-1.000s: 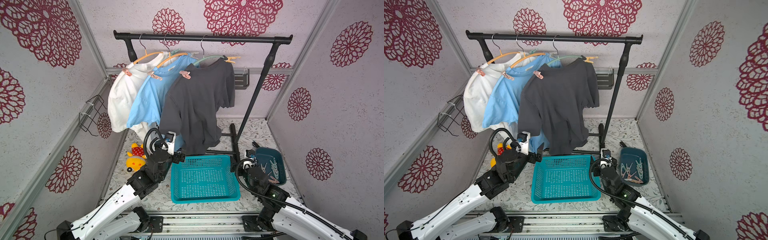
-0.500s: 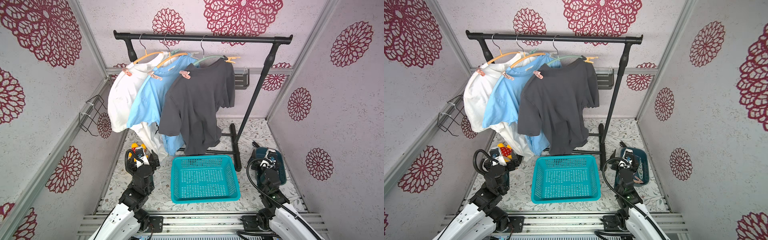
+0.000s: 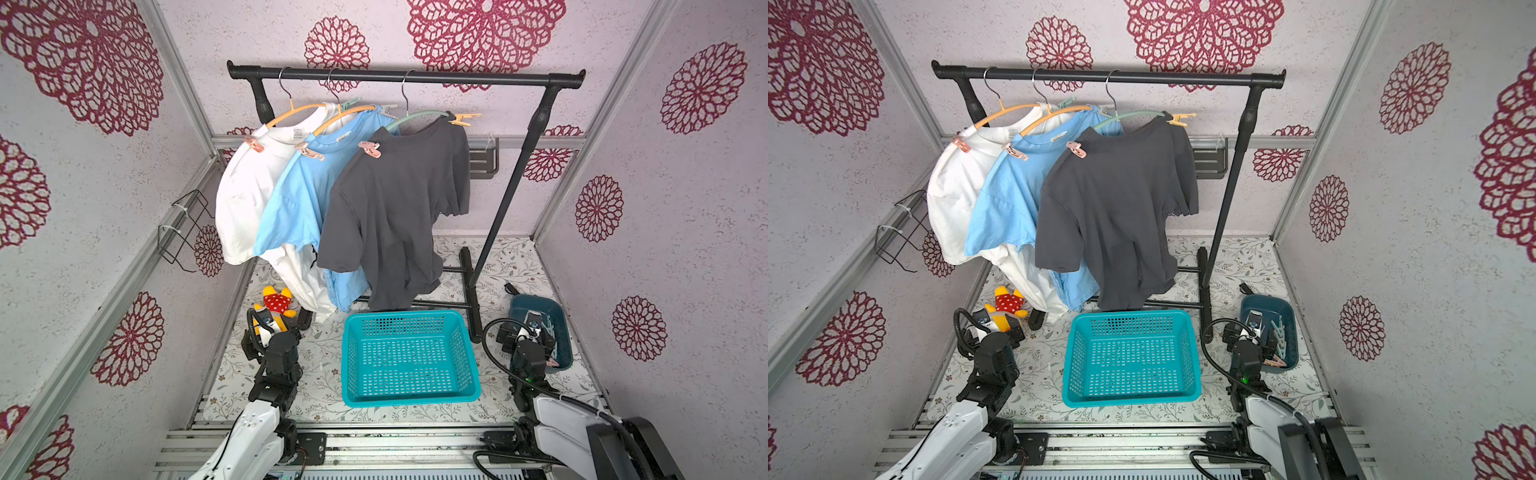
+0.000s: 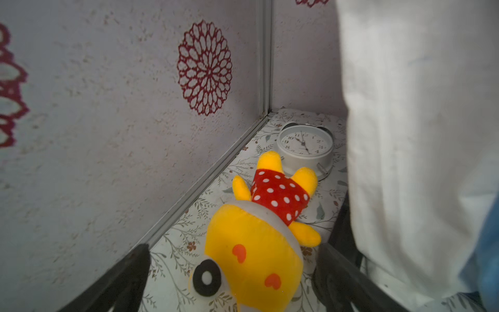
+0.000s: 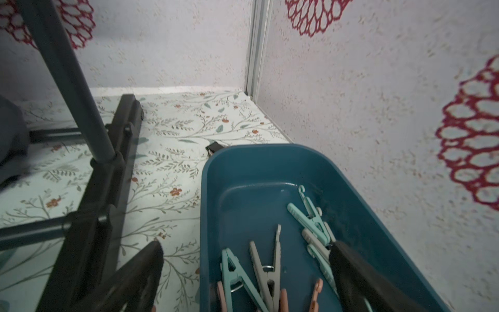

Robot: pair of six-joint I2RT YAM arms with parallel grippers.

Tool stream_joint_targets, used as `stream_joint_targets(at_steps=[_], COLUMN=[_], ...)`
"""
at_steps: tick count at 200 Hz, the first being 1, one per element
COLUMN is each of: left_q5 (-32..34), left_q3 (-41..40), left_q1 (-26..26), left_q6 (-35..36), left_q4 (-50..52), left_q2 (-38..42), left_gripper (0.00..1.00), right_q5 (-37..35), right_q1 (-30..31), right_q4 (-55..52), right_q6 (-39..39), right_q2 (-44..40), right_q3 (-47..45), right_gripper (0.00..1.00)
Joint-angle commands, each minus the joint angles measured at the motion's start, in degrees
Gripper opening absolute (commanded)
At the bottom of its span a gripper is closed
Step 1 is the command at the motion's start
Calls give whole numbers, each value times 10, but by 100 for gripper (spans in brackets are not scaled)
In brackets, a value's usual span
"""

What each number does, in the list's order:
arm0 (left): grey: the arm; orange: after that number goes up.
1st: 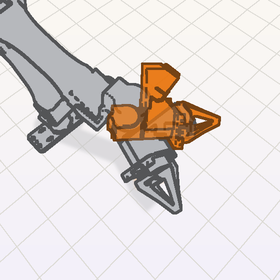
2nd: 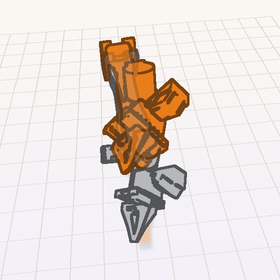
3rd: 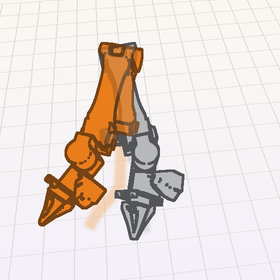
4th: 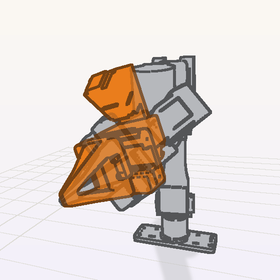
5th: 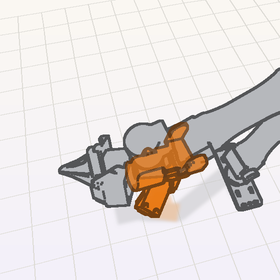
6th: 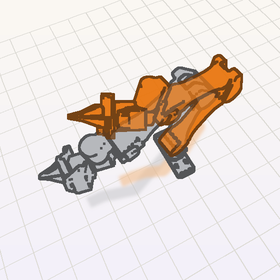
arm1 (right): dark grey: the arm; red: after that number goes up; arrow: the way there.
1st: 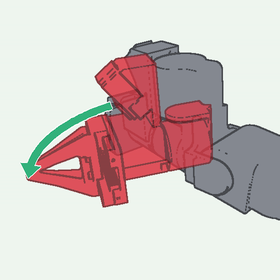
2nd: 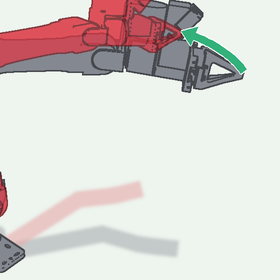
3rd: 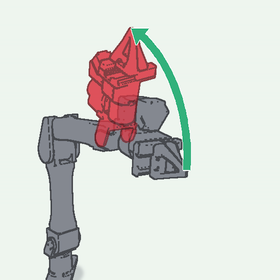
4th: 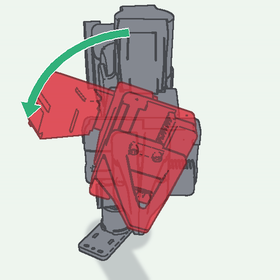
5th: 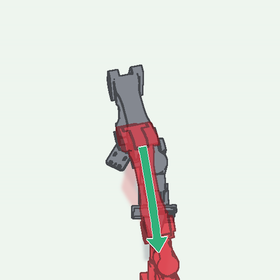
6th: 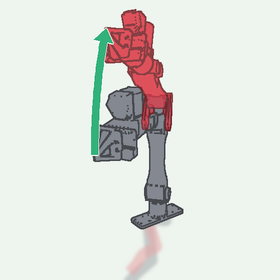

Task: Use clothespins to secure the t-shirt on both sides of the hanger
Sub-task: Reset both arms

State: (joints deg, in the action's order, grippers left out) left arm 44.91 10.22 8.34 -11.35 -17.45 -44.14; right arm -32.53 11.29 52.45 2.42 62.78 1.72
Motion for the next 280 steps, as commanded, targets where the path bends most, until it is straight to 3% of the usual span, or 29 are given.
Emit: stream_joint_targets(at_steps=[1,31,47,59,73,106,130,154,180,193,216,280], left_q5=[-58,-88,-153,-159,-197,-311,-365,-354,-357,-349,-256,-236], left_q3=[-23,4,26,42,47,63,83,62,50,64,91,121], left_q1=[-31,-70,-110,-127,-145,-153,-156,-159,-160,-158,-160,-148], left_q6=[-11,-7,-8,-7,-9,16,36,33,37,24,-5,1], left_q4=[-106,-121,-121,-130,-171,-289,-317,-405,-523,-455,-414,-358], left_q2=[-21,-80,-120,-153,-190,-286,-332,-382,-462,-440,-444,-445], left_gripper=[98,98,98,98,98,98,98,98,98,98,98,98], right_q5=[22,18,21,34,60,128,158,151,152,139,134,133], right_q1=[-2,-6,-8,-14,-23,-54,-58,-56,-58,-58,-64,-69], right_q4=[114,179,190,221,169,206,266,360,291,243,198,191], right_q6=[-23,-59,-73,-84,-78,-43,-46,-51,-46,-39,-28,-24], right_q2=[26,72,95,117,112,117,187,275,261,255,257,254], right_q3=[18,18,29,30,50,37,45,44,68,89,113,116], right_gripper=[98,99,99,98,98,99,98,98,98,98,98,99])
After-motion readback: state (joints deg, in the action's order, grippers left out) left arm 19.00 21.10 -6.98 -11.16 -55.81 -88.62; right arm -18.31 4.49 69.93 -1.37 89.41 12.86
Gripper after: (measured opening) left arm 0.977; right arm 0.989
